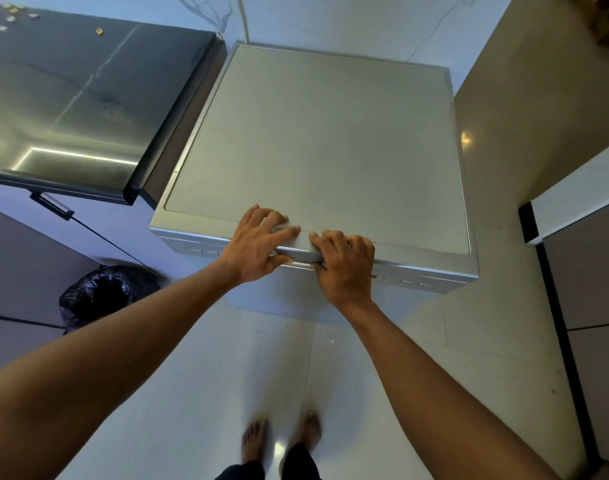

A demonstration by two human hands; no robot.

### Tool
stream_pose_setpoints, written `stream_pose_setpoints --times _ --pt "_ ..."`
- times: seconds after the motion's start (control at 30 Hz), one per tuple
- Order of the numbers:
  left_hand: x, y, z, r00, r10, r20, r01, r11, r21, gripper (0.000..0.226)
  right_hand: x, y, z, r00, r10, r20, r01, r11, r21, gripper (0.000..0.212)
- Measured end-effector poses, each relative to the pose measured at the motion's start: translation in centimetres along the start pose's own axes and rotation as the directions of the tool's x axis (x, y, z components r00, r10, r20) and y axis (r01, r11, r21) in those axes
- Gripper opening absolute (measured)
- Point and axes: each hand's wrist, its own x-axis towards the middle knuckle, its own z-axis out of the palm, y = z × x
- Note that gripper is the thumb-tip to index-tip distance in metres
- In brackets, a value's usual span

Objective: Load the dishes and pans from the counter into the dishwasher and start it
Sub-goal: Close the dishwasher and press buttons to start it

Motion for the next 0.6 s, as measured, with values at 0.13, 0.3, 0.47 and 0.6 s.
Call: stream_pose_setpoints --times 0.13,0.3,0.47,0.6 --pt "-0.2 0.8 -0.4 0.998 -0.058 -0.004 0.058 0.996 -0.062 0.056 -0.1 -0.2 -0.8 0.999 0.025 0.029 -0.026 0.999 0.040 0.055" --pt "-0.7 1.6 -0.5 0.983 -0.178 -0.036 0.168 0.967 -0.191 0.050 0.3 -0.7 -1.7 0.994 0.089 0.068 -0.095 0.991 0.091 0.051" --pt "-2.2 0.2 -2.6 0.967 -0.256 0.001 0.246 0.928 -0.281 0.036 1.3 -1.8 -2.0 0.971 0.211 0.113 -0.228 0.960 0.163 0.045" --pt "-2.7 -4.5 -4.6 0.914 -0.407 0.002 0.390 0.873 -0.293 0.027 4.1 -2.5 -1.5 0.969 0.141 0.202 -0.181 0.964 0.197 0.049"
